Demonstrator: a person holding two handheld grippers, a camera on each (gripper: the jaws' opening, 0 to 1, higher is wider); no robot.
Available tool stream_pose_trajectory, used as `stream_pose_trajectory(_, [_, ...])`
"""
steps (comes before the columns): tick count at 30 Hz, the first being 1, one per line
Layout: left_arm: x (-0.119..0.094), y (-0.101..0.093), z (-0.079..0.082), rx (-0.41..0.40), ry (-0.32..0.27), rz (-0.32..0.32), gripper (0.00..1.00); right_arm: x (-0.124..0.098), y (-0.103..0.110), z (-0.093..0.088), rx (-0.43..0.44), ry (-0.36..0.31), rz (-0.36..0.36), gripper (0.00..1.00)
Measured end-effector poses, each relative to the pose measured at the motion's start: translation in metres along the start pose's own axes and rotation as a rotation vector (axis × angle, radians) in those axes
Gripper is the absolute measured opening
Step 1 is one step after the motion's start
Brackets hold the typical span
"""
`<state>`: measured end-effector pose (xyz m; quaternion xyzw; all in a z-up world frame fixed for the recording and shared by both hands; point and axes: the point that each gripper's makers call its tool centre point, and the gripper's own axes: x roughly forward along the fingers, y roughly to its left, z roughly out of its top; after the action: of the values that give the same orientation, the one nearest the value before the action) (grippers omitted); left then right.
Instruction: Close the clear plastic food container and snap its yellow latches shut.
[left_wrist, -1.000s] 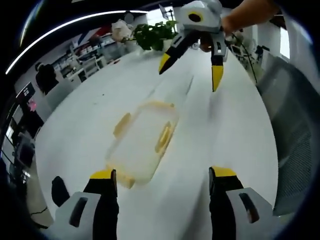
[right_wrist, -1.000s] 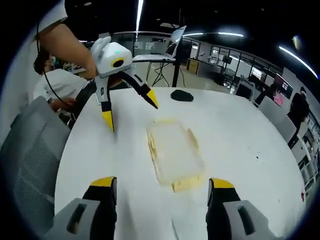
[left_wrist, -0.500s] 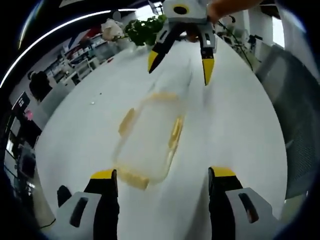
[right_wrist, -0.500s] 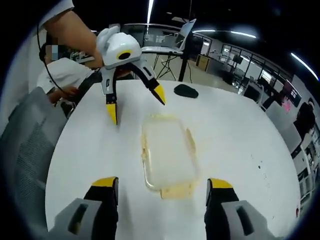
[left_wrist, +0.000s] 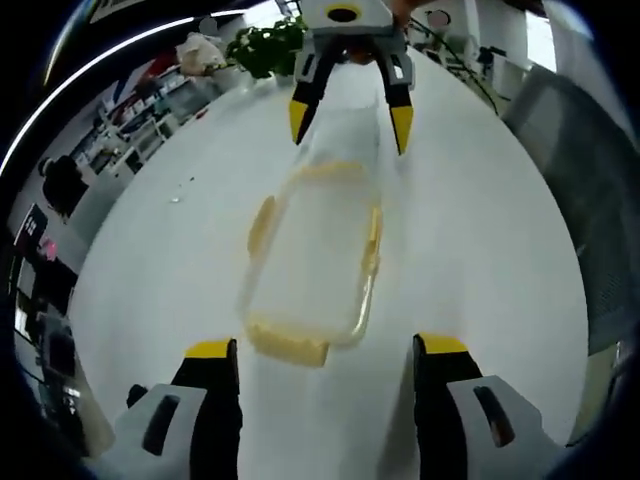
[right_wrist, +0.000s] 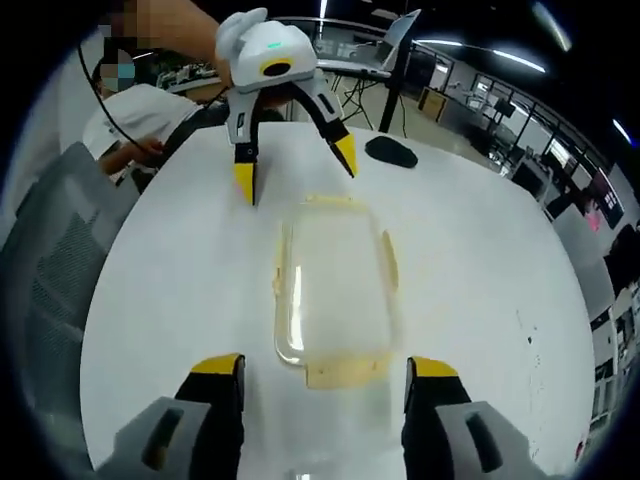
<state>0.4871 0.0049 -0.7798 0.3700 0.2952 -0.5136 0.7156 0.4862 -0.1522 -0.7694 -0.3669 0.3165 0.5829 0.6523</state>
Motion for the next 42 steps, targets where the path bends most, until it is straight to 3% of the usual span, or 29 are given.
stream_pose_trajectory(7, [0.003, 0.008, -0.008, 0.044, 0.018, -0.024, 0.65, 0.006, -0.003, -0.004, -0.007, 0.029, 0.018, 0.63])
stream_pose_trajectory(18, [0.009, 0.015, -0.007, 0.075, 0.030, -0.079, 0.66, 0.013, 0.001, -0.009, -0.002, 0.072, 0.079, 0.61])
stream_pose_trajectory(22, [0.013, 0.010, -0.008, 0.110, 0.053, -0.130, 0.58, 0.017, -0.001, -0.010, 0.000, 0.087, 0.079, 0.61])
stream_pose_trajectory(27, [0.016, 0.013, -0.008, 0.163, 0.066, -0.136, 0.47, 0.020, -0.002, -0.014, 0.005, 0.108, 0.089, 0.61])
stream_pose_trajectory(32, [0.018, 0.020, -0.007, 0.136, 0.068, -0.139, 0.54, 0.022, -0.004, -0.016, 0.015, 0.121, 0.097, 0.60])
stream_pose_trajectory(42, [0.023, 0.022, -0.006, 0.112, 0.070, -0.187, 0.54, 0.027, -0.007, -0.021, 0.007, 0.143, 0.114, 0.56])
